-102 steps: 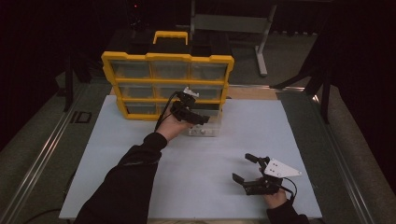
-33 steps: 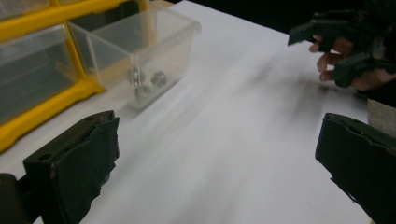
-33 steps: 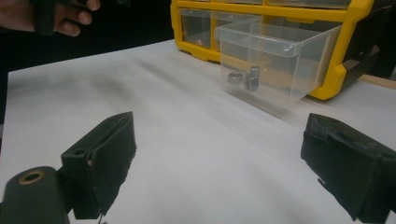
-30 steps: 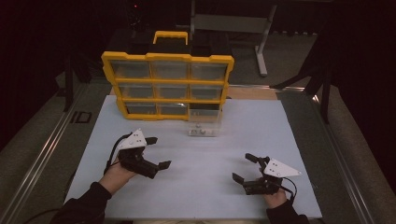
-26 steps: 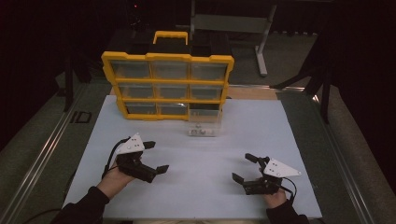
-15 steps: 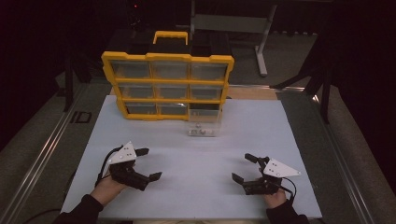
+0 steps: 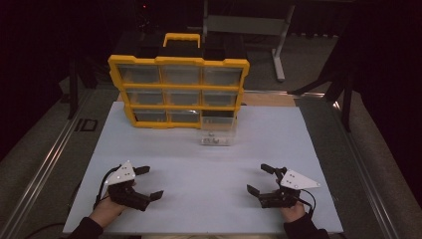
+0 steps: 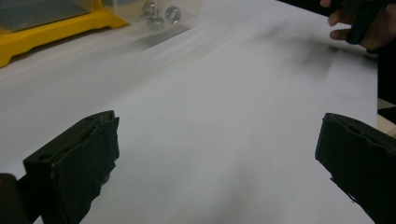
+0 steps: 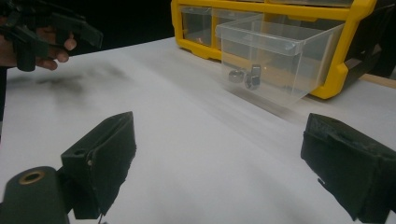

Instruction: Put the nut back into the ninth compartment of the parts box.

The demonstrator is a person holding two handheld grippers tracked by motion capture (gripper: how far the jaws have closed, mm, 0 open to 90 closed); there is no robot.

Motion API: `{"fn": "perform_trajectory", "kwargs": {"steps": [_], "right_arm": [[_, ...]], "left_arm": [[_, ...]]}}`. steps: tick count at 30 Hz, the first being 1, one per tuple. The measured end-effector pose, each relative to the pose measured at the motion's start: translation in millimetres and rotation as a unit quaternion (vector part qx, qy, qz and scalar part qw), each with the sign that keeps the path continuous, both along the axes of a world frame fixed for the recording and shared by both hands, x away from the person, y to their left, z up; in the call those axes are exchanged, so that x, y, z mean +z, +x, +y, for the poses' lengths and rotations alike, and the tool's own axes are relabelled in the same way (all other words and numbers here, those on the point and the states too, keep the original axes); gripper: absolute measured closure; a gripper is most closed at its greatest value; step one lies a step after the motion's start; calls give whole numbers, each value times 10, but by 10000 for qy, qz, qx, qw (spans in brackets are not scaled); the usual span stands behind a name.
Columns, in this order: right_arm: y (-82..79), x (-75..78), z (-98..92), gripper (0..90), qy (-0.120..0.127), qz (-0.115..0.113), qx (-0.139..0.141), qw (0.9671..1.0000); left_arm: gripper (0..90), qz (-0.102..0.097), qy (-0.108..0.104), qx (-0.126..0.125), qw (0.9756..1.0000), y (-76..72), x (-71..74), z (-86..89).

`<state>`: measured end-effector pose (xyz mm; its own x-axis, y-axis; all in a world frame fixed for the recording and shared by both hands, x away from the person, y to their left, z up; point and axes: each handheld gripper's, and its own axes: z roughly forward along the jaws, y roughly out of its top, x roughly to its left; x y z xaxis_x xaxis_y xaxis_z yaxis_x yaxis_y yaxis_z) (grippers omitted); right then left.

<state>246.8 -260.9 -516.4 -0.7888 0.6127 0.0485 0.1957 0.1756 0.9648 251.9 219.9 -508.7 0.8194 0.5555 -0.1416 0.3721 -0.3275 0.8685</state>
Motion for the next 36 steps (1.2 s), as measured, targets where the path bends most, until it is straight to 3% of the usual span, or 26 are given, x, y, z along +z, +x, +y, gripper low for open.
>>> {"fn": "perform_trajectory", "kwargs": {"steps": [10,19,36], "right_arm": [[2,-3,-3,103,-10,6,0,10000],[0,-2,-4,103,-14,-1,16,10000],[7,-9,-6,104,-35,29,23,10000]], "left_arm": [[0,45,-123,236,9996,7,-176,119],[0,-75,-233,373,9990,-14,-191,173],[0,-58,-262,357,9990,-11,-208,182]]}}
